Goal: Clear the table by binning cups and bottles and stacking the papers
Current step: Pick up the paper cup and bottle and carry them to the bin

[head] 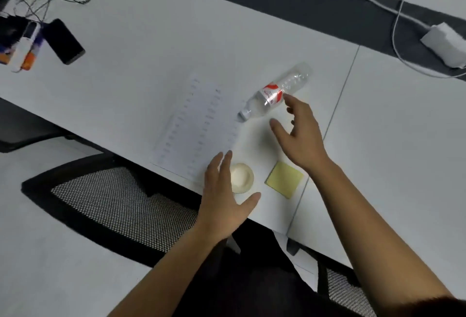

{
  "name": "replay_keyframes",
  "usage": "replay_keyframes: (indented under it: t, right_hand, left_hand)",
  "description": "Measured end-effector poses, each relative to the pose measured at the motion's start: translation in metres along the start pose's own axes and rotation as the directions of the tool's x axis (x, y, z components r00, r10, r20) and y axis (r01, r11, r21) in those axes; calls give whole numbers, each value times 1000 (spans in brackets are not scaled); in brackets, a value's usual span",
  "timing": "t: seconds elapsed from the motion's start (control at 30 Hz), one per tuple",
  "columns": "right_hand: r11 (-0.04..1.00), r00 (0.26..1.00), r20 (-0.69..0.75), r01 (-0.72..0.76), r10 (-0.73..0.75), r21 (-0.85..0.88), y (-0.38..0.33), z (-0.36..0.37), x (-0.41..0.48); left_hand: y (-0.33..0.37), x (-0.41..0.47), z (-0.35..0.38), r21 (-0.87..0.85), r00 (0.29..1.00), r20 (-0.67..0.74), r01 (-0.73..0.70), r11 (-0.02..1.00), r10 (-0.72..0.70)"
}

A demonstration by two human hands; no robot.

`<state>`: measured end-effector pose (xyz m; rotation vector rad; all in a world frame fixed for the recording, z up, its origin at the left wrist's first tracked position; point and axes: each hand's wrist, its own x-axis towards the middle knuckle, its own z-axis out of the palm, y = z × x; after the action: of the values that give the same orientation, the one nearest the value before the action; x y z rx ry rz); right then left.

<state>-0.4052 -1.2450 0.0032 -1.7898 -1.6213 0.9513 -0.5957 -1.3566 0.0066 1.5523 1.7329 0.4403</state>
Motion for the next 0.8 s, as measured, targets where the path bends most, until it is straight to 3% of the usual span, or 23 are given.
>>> replay_keyframes:
  t: [0.1, 0.2, 0.27, 0.37, 0.5, 0.6, 0.7, 0.8]
  right_hand:
    - [986, 998, -2, 68, -69, -152, 6, 9, 58]
    - [880, 973, 188, 207, -138, -428, 30, 26, 99]
    - [764, 953, 289, 254, -93, -593, 50, 41, 103]
    - [674, 978, 172, 207, -120, -709, 60, 55, 94]
    - [628, 991, 114, 136, -75, -766, 43, 53, 90]
    - [743, 1000, 6, 26, -29, -669, 23, 41, 59]
    - [940, 987, -153, -98, 49, -327, -20, 27, -1]
    - [982, 955, -236, -188, 177, -25, -59, 18, -71]
  left_hand:
    - [-14, 24, 24, 154, 992, 110, 48, 987, -65]
    - [-27, 35, 39, 81, 986, 63, 151, 985, -156]
    - [-34, 39, 41, 30, 983, 39, 176, 984, -177]
    - [-38, 40, 33, 13, 981, 63, 182, 983, -182]
    - [-34, 42, -6, -5, 980, 26, 196, 981, -196]
    - [-20, 40, -51, -33, 987, -61, 147, 989, -149]
    - [-5, 30, -102, -145, 981, -151, 99, 985, -121]
    - [3, 11, -142, -210, 970, -241, -17, 977, -35]
